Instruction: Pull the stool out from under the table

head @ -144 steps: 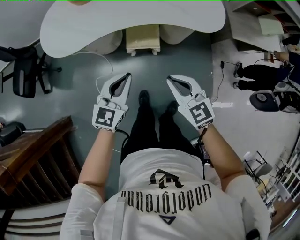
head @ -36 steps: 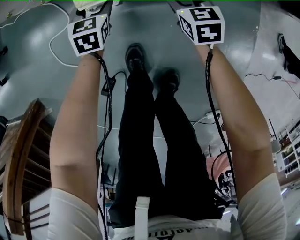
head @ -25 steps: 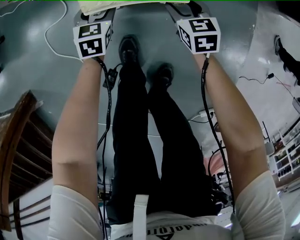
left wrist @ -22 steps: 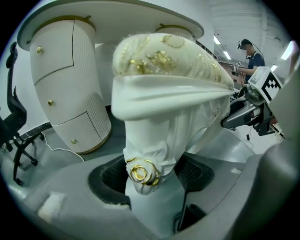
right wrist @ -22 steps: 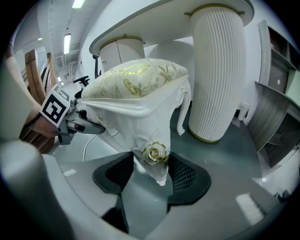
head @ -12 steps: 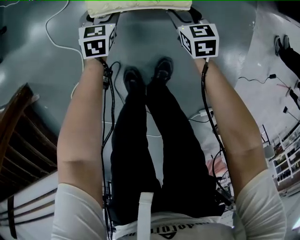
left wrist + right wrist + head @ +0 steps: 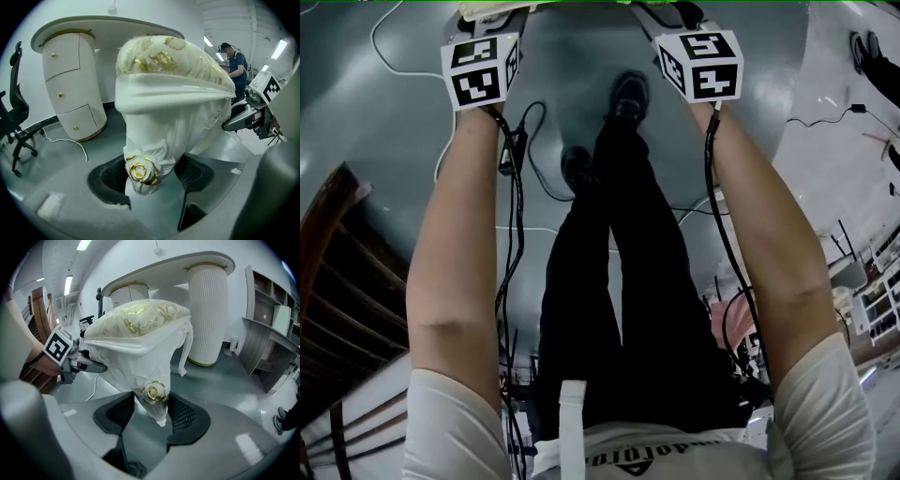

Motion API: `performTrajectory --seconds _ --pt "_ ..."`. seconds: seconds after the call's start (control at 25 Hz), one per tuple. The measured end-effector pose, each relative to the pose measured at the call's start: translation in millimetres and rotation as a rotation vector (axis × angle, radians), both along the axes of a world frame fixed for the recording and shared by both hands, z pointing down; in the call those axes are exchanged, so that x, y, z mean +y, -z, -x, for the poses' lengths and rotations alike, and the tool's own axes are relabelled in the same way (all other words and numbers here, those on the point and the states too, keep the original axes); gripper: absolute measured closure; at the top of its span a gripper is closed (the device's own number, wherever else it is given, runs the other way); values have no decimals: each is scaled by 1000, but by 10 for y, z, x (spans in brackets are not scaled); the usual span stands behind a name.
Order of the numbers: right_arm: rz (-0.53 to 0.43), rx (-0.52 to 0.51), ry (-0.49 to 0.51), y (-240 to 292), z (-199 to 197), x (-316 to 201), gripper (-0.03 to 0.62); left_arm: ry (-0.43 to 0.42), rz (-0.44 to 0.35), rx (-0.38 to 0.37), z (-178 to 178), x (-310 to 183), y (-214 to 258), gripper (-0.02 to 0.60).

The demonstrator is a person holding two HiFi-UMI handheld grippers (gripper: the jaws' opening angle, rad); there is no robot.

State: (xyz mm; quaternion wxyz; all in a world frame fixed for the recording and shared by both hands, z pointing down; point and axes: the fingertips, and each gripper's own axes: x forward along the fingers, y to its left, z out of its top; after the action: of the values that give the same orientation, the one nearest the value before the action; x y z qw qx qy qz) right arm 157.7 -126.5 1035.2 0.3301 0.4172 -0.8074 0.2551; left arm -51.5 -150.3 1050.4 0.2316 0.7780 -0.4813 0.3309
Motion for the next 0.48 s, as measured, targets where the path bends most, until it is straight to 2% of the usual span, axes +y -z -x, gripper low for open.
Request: performTrajectory --seconds 0.48 --pt "-2 0 32 3 25 783 375 21 21 6 42 861 -5 285"
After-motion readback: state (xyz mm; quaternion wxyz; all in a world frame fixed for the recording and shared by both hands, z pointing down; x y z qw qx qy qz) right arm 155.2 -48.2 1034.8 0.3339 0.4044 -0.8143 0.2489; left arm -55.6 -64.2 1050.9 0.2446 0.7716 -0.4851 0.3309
